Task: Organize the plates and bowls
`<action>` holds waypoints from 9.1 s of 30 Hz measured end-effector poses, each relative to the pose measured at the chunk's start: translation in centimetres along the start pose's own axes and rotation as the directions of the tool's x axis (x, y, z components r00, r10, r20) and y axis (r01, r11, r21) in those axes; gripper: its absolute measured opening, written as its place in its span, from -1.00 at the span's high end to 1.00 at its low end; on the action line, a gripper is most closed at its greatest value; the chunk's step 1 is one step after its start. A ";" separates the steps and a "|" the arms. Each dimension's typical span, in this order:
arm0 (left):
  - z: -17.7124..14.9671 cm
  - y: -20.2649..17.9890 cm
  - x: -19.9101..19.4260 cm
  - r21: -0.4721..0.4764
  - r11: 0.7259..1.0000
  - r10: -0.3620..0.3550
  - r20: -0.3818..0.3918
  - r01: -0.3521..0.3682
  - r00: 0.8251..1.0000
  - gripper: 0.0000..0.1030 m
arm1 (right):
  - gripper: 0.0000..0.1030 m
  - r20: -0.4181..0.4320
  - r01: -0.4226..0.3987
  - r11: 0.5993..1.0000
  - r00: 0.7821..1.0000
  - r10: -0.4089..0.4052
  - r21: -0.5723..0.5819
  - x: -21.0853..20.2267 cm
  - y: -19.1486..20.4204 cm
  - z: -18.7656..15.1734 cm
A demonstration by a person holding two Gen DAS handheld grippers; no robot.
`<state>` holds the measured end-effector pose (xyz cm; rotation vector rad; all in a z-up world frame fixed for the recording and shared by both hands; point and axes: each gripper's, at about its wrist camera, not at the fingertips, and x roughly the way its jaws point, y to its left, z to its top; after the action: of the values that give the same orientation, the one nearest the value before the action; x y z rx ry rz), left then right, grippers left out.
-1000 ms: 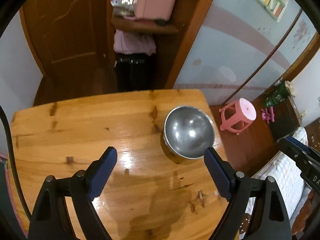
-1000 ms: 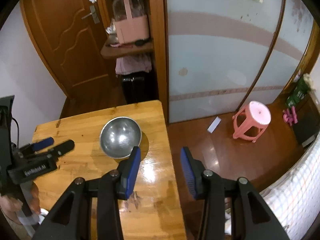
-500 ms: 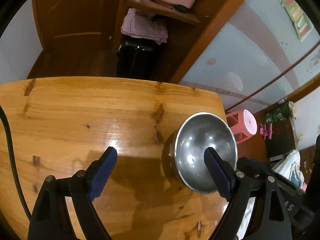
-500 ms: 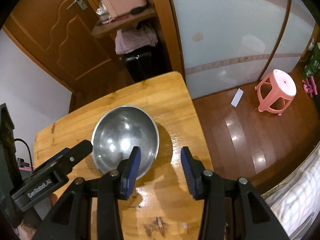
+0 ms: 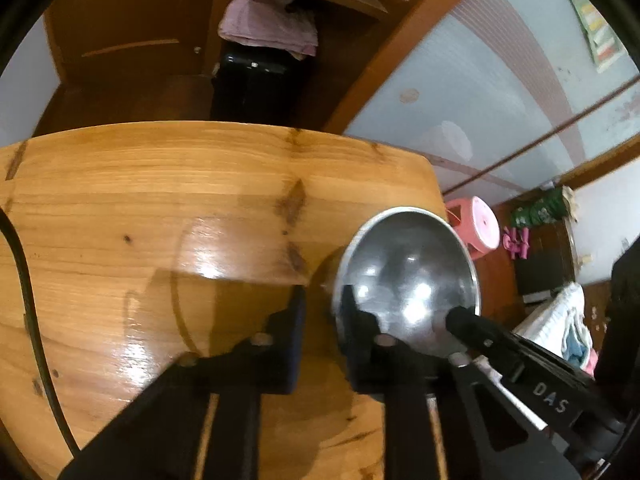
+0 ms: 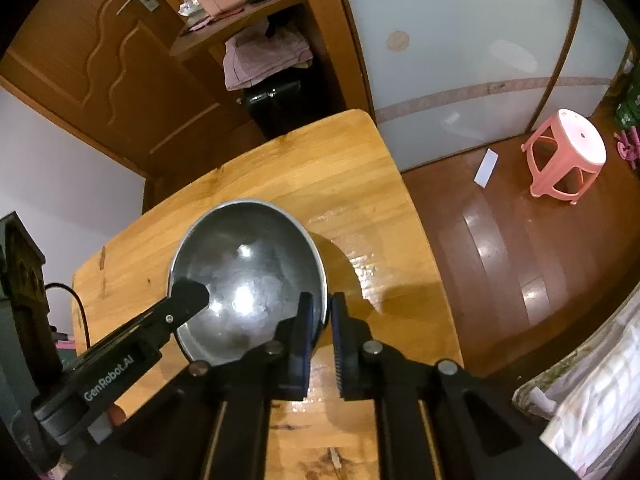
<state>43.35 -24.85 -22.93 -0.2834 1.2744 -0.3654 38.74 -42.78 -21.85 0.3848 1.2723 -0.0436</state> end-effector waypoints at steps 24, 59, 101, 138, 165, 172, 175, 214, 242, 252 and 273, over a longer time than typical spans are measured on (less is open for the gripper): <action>-13.1 -5.9 -21.5 0.217 0.976 0.020 -0.003 -0.019 1.000 0.82 | 0.87 0.046 -0.065 0.997 0.997 0.067 -0.053 -18.4 3.1 -12.6; -35.2 4.3 -19.6 0.054 0.998 -0.023 -0.125 0.029 0.992 0.68 | 0.86 -0.041 -0.022 0.971 0.999 0.013 -0.240 -14.3 5.4 -34.0; -32.3 3.0 -27.1 0.174 0.985 0.005 0.073 -0.018 0.997 -0.38 | 0.38 0.111 -0.028 0.956 0.992 0.062 -0.291 -19.3 4.9 -32.5; -36.2 6.1 -19.1 0.107 0.988 0.105 0.058 -0.111 0.993 -0.77 | -0.04 0.082 -0.033 0.976 0.995 0.052 -0.218 -13.1 2.2 -35.4; -35.9 8.4 -15.1 -0.043 0.996 -0.083 -0.127 0.078 0.988 0.27 | 0.23 -0.086 -0.079 0.977 0.994 0.063 -0.200 -8.9 2.4 -34.8; -36.0 8.6 -14.4 -0.092 0.991 -0.114 -0.183 0.098 0.976 0.29 | 0.34 -0.123 -0.106 0.979 0.989 0.085 -0.177 -8.8 2.4 -34.5; -36.0 8.8 -14.1 -0.111 0.989 -0.124 -0.212 0.102 0.969 0.29 | 0.34 -0.133 -0.109 0.980 0.987 0.086 -0.169 -8.8 2.4 -34.4; -35.5 13.3 -31.1 -0.130 0.991 -0.001 0.111 0.016 0.994 0.30 | 0.42 -0.024 -0.126 0.921 0.992 0.126 -0.369 -17.0 15.5 -35.1; -37.3 25.8 -24.8 -0.324 0.945 0.035 -0.044 -0.047 0.998 0.29 | 0.42 -0.255 -0.119 0.916 0.967 0.019 -0.384 -5.0 22.9 -37.4; -37.3 26.2 -25.1 -0.340 0.939 0.039 -0.040 -0.051 0.998 0.29 | 0.43 -0.239 -0.112 0.904 0.971 0.011 -0.412 -5.0 23.7 -37.5; -36.5 23.2 -29.8 -0.256 0.959 0.150 0.106 -0.119 0.983 -0.49 | 0.40 -0.095 -0.080 0.876 0.995 0.040 -0.476 -9.1 24.0 -38.1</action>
<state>3.34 8.56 -16.10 -0.4232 1.2095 -0.0683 6.64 -10.32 -16.24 -0.0055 1.3019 0.3410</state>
